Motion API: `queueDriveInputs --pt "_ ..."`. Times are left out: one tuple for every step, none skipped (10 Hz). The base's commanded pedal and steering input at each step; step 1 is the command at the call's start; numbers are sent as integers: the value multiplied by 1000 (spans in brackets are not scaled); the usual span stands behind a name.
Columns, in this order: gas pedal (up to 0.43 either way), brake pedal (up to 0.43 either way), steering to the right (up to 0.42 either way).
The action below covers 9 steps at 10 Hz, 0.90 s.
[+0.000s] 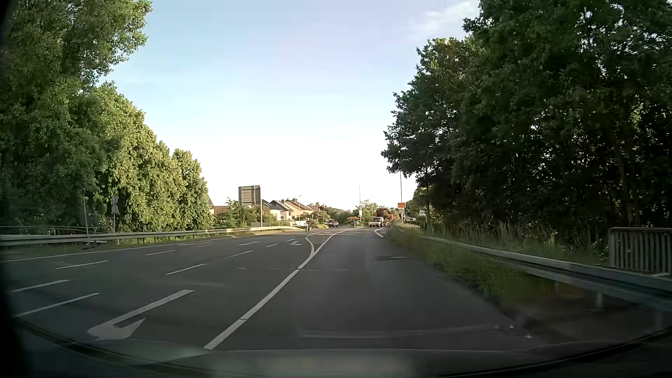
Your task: Follow the waypoints while adhering to traffic rules and regulations
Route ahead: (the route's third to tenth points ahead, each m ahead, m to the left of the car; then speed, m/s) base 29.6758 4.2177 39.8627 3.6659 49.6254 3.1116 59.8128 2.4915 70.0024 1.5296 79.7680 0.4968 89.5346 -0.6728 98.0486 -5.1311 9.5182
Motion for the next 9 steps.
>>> queueDriveInputs --pt "8 30 -14" --pt "8 30 -18" --pt "8 30 -17" --pt "8 30 -12" --pt "8 30 -10" --pt "8 30 -9" --pt "8 30 -9" --pt "8 30 -8" --pt "8 30 -5"
